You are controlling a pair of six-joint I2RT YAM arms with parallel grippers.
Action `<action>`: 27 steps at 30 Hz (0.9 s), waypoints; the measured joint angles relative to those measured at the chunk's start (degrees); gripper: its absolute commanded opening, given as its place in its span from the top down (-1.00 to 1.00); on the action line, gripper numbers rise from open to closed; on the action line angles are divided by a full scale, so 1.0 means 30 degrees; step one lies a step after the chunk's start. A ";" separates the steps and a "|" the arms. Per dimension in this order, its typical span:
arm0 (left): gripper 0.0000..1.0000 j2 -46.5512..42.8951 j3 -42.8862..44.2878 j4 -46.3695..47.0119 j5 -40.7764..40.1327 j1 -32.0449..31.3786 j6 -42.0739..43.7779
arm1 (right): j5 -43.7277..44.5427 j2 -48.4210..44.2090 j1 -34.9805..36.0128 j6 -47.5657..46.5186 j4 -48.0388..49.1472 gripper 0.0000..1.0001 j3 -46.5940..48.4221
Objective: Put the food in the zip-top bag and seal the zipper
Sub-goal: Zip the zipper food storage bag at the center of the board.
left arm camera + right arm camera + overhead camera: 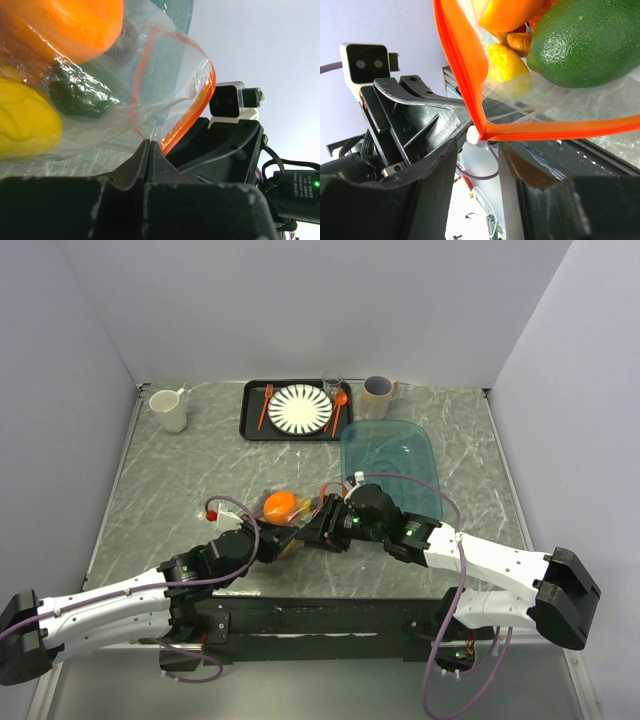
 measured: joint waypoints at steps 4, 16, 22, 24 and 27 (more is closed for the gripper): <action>0.99 -0.0175 -0.0117 -0.0015 0.0000 0.0000 0.0000 | 0.0051 0.0000 -0.0219 0.0138 0.0080 0.22 0.0000; 0.99 -0.0175 -0.0211 0.0160 -0.0109 0.0000 -0.0007 | -0.0605 -0.0015 -0.0940 0.0372 0.0787 0.32 -0.0211; 0.99 -0.0189 -0.0211 0.0146 -0.0182 0.0000 -0.0022 | -0.1049 0.0321 -0.0940 0.0576 0.1202 0.52 -0.0306; 0.99 -0.0248 -0.0211 0.0131 -0.0197 0.0000 -0.0015 | -0.1100 0.0401 -0.0940 0.0656 0.1246 0.60 -0.0328; 0.99 -0.0350 -0.0262 0.0095 -0.0240 0.0000 -0.0022 | -0.1137 0.0430 -0.0947 0.0729 0.1362 0.68 -0.0328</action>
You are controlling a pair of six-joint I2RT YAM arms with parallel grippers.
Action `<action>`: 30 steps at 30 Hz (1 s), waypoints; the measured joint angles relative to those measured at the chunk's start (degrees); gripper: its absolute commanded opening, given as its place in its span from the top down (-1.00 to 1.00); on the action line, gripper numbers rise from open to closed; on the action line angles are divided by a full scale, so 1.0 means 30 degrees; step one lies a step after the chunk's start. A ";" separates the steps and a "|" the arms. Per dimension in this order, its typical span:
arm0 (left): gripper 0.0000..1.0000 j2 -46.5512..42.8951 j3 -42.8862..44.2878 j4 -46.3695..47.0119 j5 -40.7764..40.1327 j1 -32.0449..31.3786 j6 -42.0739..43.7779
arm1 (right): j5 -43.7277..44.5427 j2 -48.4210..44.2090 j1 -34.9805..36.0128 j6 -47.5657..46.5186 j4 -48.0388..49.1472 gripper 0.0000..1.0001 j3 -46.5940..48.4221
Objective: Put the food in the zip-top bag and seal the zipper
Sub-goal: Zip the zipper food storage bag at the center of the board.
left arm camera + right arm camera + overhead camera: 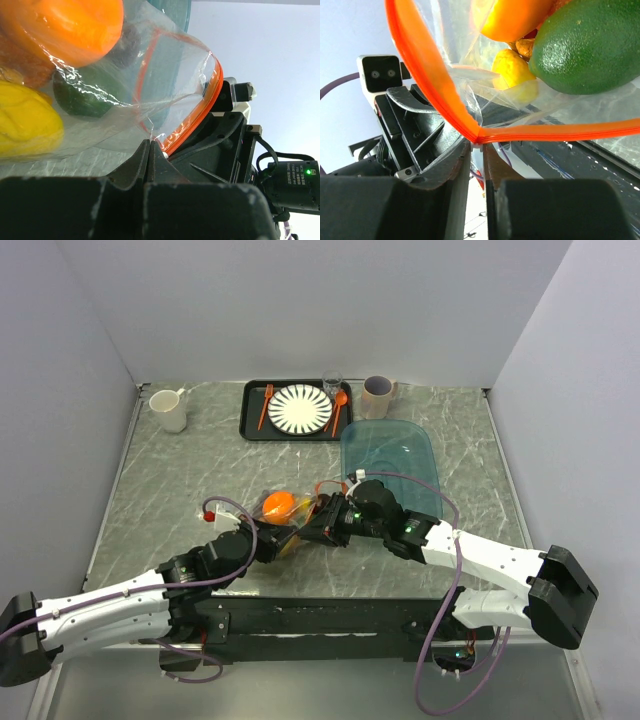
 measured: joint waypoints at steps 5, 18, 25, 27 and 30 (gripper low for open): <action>0.99 -0.0117 -0.0015 -0.0007 -0.0087 0.0000 0.0000 | -0.0022 0.0044 0.0000 0.0044 0.0138 0.72 0.0000; 0.99 -0.0852 -0.0612 0.0313 0.0109 -0.0007 -0.0415 | -0.1180 -0.0146 -0.0889 0.0342 0.1508 0.93 -0.0947; 0.99 -0.0991 -0.0619 0.0342 0.0146 -0.0044 -0.0568 | -0.1508 -0.0386 -0.1574 0.0561 0.1974 0.93 -0.1260; 0.99 -0.0991 -0.0619 0.0342 0.0146 -0.0044 -0.0568 | -0.1552 -0.0386 -0.1712 0.0561 0.1989 0.93 -0.1275; 0.99 -0.0991 -0.0619 0.0342 0.0146 -0.0044 -0.0576 | -0.1639 -0.0393 -0.1858 0.0561 0.1996 0.93 -0.1290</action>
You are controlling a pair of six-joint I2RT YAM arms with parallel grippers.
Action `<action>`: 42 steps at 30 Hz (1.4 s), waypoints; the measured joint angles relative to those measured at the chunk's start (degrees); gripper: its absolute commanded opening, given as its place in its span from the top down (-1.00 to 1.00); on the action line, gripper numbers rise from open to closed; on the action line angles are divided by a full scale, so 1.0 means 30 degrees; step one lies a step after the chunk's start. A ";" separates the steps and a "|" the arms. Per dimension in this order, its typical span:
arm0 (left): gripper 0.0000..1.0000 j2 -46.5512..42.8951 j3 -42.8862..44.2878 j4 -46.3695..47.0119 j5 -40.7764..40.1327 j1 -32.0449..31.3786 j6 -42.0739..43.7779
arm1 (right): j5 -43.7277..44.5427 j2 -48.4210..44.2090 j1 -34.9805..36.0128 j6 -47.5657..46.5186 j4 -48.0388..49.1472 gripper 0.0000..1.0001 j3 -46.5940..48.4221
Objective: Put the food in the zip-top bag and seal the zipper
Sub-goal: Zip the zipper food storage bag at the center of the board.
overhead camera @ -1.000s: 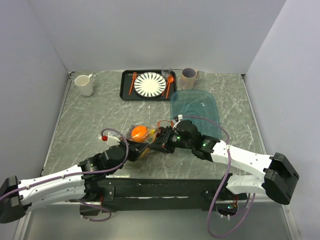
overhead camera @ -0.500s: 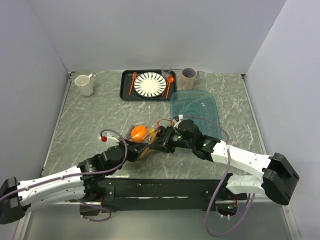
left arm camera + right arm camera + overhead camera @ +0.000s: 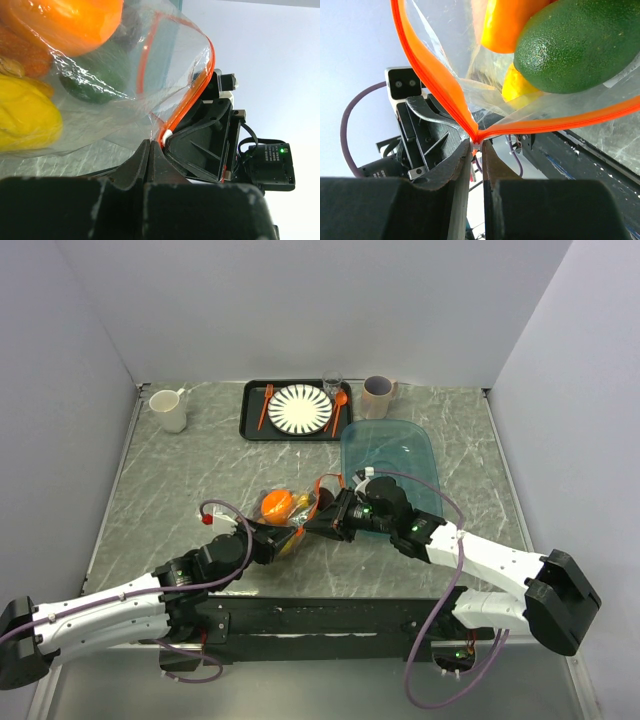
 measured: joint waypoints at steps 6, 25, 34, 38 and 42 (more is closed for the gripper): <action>0.99 -0.0495 -0.0044 -0.0153 0.0000 0.0000 -0.0007 | -0.0197 0.0000 -0.0168 -0.0007 0.0022 0.93 -0.0007; 0.99 -0.3279 0.0080 -0.3424 -0.0073 -0.0015 -0.0138 | -0.0430 0.0000 -0.0896 -0.0772 -0.0160 0.91 -0.0007; 0.99 -0.4262 0.0430 -0.4867 -0.0379 -0.0036 -0.0146 | -0.0474 0.0000 -0.1311 -0.1246 -0.0226 0.89 0.0036; 0.99 -0.4568 0.0597 -0.5486 -0.0576 -0.0044 -0.0175 | -0.0539 0.0000 -0.1523 -0.1523 -0.0350 0.89 0.0073; 0.99 -0.4976 0.0612 -0.5909 -0.0605 -0.0051 -0.0364 | -0.0860 0.0000 -0.1807 -0.1668 -0.0342 0.87 0.0073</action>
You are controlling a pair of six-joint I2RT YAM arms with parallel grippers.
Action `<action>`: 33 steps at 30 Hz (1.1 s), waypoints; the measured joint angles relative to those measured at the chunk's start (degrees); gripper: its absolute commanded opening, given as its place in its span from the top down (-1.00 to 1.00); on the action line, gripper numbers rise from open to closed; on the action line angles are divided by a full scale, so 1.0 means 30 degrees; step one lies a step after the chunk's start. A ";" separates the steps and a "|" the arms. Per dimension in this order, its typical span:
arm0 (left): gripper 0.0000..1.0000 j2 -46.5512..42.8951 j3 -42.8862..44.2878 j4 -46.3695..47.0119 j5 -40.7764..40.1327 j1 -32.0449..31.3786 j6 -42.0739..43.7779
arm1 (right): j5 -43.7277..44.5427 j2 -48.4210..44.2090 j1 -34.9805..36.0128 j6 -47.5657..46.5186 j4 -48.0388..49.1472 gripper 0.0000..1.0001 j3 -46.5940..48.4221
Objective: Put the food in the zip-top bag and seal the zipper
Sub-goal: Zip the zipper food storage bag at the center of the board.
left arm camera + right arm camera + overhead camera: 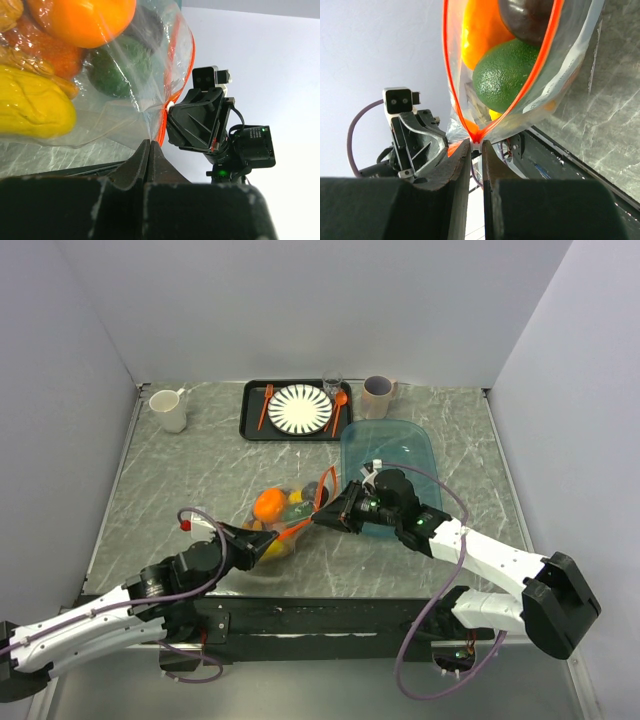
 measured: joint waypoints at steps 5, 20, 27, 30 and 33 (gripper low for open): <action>0.99 -0.0736 0.0000 -0.0663 -0.0153 0.0000 -0.0197 | -0.0561 0.0087 -0.0277 -0.0204 0.0036 0.87 0.0073; 0.99 -0.2528 0.0503 -0.3118 -0.1137 0.0000 -0.0284 | -0.0801 0.0619 -0.1727 -0.1013 -0.0226 0.87 0.0503; 0.99 -0.2914 0.0714 -0.3971 -0.1443 0.0000 -0.0364 | -0.0823 0.0940 -0.2302 -0.1370 -0.0437 0.86 0.0889; 0.99 -0.3089 0.0896 -0.4248 -0.1559 0.0000 -0.0408 | -0.0867 0.1137 -0.2572 -0.1464 -0.0459 0.86 0.1129; 0.99 -0.3315 0.0969 -0.4554 -0.1719 0.0000 -0.0423 | -0.0940 0.1246 -0.2820 -0.1515 -0.0466 0.86 0.1144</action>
